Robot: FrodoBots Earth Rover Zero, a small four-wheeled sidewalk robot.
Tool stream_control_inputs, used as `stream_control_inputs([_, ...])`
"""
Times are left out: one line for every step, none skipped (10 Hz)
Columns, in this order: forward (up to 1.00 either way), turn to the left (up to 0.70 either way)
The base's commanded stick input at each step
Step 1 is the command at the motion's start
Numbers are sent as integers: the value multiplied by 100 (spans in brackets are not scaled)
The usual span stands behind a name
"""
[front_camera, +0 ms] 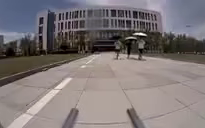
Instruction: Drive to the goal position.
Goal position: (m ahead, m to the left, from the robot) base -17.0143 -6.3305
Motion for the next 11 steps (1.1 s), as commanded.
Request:
stream_control_inputs([50,0])
stream_control_inputs([50,0])
stream_control_inputs([50,0])
stream_control_inputs([50,0])
stream_control_inputs([50,0])
stream_control_inputs([50,0])
stream_control_inputs([50,0])
stream_control_inputs([50,0])
stream_control_inputs([50,0])
stream_control_inputs([50,0])
stream_control_inputs([50,0])
